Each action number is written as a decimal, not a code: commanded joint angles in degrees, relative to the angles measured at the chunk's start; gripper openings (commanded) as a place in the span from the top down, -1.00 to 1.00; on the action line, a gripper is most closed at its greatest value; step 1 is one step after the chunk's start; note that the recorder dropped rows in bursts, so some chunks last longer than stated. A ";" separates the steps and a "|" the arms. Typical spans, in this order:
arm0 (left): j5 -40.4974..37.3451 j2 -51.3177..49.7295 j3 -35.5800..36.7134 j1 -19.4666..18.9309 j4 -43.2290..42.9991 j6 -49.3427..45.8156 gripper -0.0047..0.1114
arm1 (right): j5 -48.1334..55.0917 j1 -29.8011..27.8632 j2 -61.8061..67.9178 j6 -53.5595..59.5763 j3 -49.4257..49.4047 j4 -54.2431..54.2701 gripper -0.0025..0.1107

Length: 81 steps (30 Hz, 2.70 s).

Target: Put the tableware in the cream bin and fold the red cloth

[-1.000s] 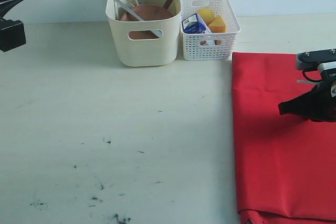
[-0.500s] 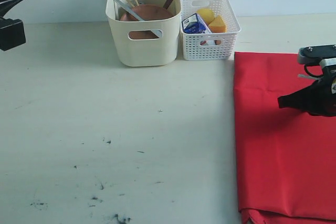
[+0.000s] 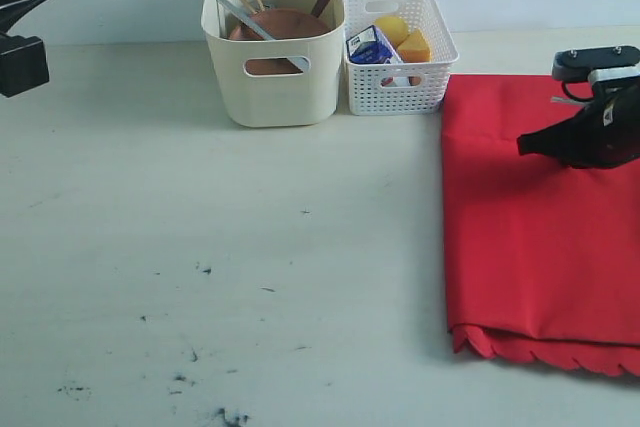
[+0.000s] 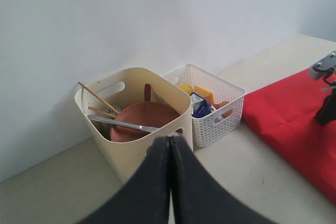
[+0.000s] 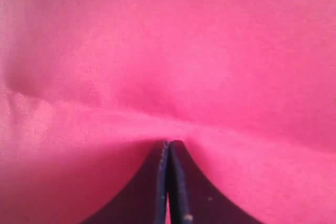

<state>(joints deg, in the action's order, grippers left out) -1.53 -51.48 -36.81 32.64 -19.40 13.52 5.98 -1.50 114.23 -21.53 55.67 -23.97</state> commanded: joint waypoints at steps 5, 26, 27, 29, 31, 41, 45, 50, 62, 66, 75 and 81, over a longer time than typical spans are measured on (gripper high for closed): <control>-0.01 0.10 0.18 -0.15 0.15 0.53 0.90 | 7.16 -0.27 7.50 0.96 13.90 -0.07 0.96; -0.31 0.22 0.18 -0.15 0.15 0.41 0.90 | 14.55 -2.03 -12.49 -8.80 -1.29 -3.71 0.96; -0.31 0.22 0.18 -0.15 0.15 0.41 0.90 | 13.58 -2.36 -12.06 -10.32 -2.60 -5.14 0.96; -0.31 0.22 0.18 -0.15 0.15 0.41 0.90 | 11.85 -2.99 -10.44 -13.96 -4.55 -7.43 0.96; -0.31 0.22 0.18 -0.15 0.15 0.41 0.90 | 10.04 -3.33 -8.27 -14.95 -5.19 -8.79 0.96; -0.31 0.22 0.18 -0.15 0.15 0.41 0.90 | 2.92 -3.33 2.68 -14.44 1.13 -11.17 0.96; -0.31 0.22 0.18 -0.15 0.15 0.41 0.90 | 3.81 -3.33 6.51 -13.44 7.11 -15.02 0.96; -0.14 0.22 0.18 -0.15 0.15 0.54 0.90 | 9.38 -3.33 8.54 -13.44 16.55 -17.03 0.96; 0.10 0.11 0.18 -0.15 0.15 0.64 0.90 | 19.69 -3.21 -8.24 -10.66 11.21 -15.19 0.96; -0.40 0.11 0.18 -0.15 0.28 0.64 0.90 | 11.47 -3.33 -7.68 -10.53 2.78 -15.19 0.96; -0.79 0.11 0.18 -0.15 0.28 0.64 0.90 | 0.81 -3.33 4.02 -10.64 3.32 -15.76 0.96; -0.79 0.11 0.18 -0.15 0.28 0.64 0.90 | 0.80 -3.33 10.07 -10.64 10.20 -15.60 0.96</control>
<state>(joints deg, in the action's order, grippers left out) -2.24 -51.48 -36.81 32.64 -19.30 13.54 5.88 -4.61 120.46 -32.42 63.90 -39.50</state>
